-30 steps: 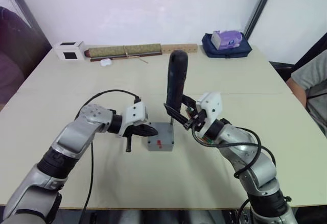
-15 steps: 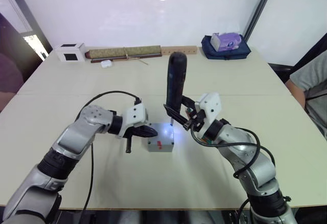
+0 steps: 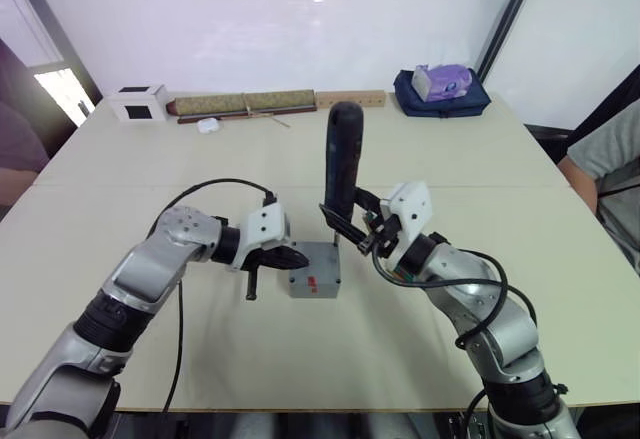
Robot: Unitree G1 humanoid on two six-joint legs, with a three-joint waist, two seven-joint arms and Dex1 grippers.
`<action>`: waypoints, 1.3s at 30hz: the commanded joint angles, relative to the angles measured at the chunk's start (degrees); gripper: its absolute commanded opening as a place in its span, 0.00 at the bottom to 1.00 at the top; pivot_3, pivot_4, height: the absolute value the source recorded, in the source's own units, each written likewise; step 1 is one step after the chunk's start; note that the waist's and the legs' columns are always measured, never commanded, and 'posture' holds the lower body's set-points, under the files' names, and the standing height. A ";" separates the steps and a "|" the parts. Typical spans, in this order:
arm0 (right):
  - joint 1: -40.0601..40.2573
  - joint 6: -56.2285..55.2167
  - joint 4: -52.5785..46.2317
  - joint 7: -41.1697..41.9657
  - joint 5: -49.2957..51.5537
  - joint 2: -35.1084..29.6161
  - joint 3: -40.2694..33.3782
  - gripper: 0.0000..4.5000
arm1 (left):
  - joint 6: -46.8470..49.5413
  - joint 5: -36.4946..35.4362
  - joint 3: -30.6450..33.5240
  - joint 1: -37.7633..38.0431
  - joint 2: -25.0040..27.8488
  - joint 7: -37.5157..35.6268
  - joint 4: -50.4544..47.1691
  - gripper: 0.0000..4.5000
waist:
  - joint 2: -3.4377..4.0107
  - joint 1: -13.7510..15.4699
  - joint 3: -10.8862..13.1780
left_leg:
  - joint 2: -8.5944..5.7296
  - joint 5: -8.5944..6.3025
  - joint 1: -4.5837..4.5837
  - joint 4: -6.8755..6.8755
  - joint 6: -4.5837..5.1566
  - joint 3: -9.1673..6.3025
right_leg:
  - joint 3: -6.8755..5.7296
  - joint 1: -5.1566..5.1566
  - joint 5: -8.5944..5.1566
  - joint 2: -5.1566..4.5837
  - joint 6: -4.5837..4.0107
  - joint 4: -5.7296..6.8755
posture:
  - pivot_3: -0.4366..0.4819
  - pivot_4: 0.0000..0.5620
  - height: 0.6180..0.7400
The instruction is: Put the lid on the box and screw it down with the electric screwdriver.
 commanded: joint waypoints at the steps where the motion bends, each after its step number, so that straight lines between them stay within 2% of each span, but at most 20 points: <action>1: -0.41 3.84 -0.36 2.67 4.10 -1.20 -2.33 0.38 | 0.18 1.29 -0.88 0.81 -0.02 0.07 0.73 0.00 | 0.01 0.04 0.01 | 0.00 0.00 -0.01 0.00 0.00 0.00 | 0.00 -0.01 0.00 0.00 0.00 -0.01 | 0.48 0.27 1.00; 6: -8.32 11.46 -5.44 4.19 14.42 -5.37 -11.45 0.38 | 0.58 0.98 -0.77 1.11 -0.32 0.30 0.75 0.00 | 0.18 0.20 0.24 | 0.01 0.00 -0.17 0.00 0.00 0.00 | -0.01 -0.11 0.00 -0.05 0.00 -0.03 | 0.48 0.27 1.00; 10: -18.97 22.97 -3.92 -0.65 30.70 -7.86 -22.19 0.38 | 1.58 -0.51 0.79 1.45 -1.84 1.18 0.84 0.00 | 0.43 0.25 0.67 | -0.01 0.00 -0.35 0.01 0.00 0.01 | 0.00 -0.29 0.09 -0.12 0.13 -0.04 | 0.48 0.27 1.00; 12: -22.93 28.49 -1.00 -5.48 37.58 -8.66 -26.64 0.38 | 1.66 -1.47 2.20 1.53 -2.90 1.88 0.77 0.00 | 0.42 0.26 0.67 | 0.00 0.00 -0.38 0.00 0.00 -0.04 | -0.03 -0.31 0.10 -0.13 0.15 -0.04 | 0.48 0.27 1.00; 15: -29.79 40.65 10.06 -13.91 51.33 -13.98 -34.04 0.38 | 5.41 -6.26 6.83 0.63 -5.50 4.08 0.32 0.00 | 0.39 0.24 0.79 | 0.01 -0.01 -0.40 -0.06 0.02 -0.06 | -0.07 -0.32 0.10 -0.18 0.14 -0.06 | 0.48 0.27 1.00; 18: -32.64 46.99 17.35 -18.14 53.81 -20.60 -36.63 0.38 | 10.70 -12.04 11.12 -1.10 -6.04 3.89 -1.42 0.00 | 0.20 0.27 1.15 | 0.01 -0.01 -0.61 -0.03 0.02 -0.11 | -0.08 -0.43 0.09 -0.25 0.10 -0.14 | 0.48 0.27 1.00; 20: -32.24 49.29 18.75 -17.65 51.37 -24.92 -35.65 0.38 | 13.39 -14.76 13.02 -2.37 -6.13 4.30 -1.96 0.00 | 0.32 0.25 1.22 | -0.01 -0.01 -0.98 0.00 0.02 -0.08 | -0.09 -0.82 0.12 -0.26 0.14 -0.13 | 0.48 0.27 1.00; 22: -28.72 53.80 23.97 -16.07 45.53 -32.66 -32.18 0.38 | 13.93 -15.97 13.96 -4.46 -4.80 3.13 -2.81 0.00 | 0.37 0.32 1.26 | -0.04 -0.01 -1.51 0.08 0.03 -0.05 | -0.09 -1.36 0.17 -0.25 0.23 -0.04 | 0.48 0.27 1.00; 24: -23.59 57.75 29.66 -12.86 40.99 -39.46 -27.42 0.38 | 12.74 -15.43 12.24 -6.01 -2.82 0.49 -4.97 0.00 | 0.36 0.34 1.26 | -0.05 -0.03 -1.66 0.05 0.06 -0.04 | -0.10 -1.45 0.16 -0.19 0.23 -0.17 | 0.48 0.27 1.00; 26: -19.78 59.56 33.20 -8.58 38.73 -43.12 -23.24 0.38 | 11.46 -14.99 9.83 -6.41 -1.46 -1.97 -7.56 0.00 | 0.37 0.61 1.25 | -0.07 -0.06 -1.77 0.04 0.11 0.01 | -0.09 -1.50 0.16 -0.21 0.23 -0.30 | 0.48 0.27 1.00; 28: -18.97 59.69 35.02 -4.63 36.97 -44.96 -19.73 0.38 | 10.73 -14.70 8.19 -6.26 -0.78 -2.85 -9.14 0.00 | 0.46 0.42 1.30 | -0.09 -0.10 -1.86 0.04 0.19 0.05 | -0.12 -1.48 0.16 -0.24 0.23 -0.48 | 0.48 0.27 1.00; 31: -20.48 59.45 38.02 -0.53 33.17 -46.33 -15.29 0.38 | 11.18 -14.83 7.38 -5.89 -1.37 -1.62 -10.25 0.00 | 1.09 -0.88 1.63 | -0.14 -0.10 -1.98 0.15 0.20 0.44 | 0.29 -1.85 0.35 -0.27 0.54 -0.34 | 0.48 0.27 1.00; 39: -21.58 57.98 39.91 10.71 26.07 -49.47 -5.29 0.38 | 11.36 -14.94 7.05 -2.35 -1.91 1.62 -12.33 0.00 | 1.07 -1.39 1.66 | -0.10 -0.09 -1.95 0.20 0.19 0.32 | 0.29 -1.87 0.35 0.07 0.54 -0.21 | 0.48 0.27 1.00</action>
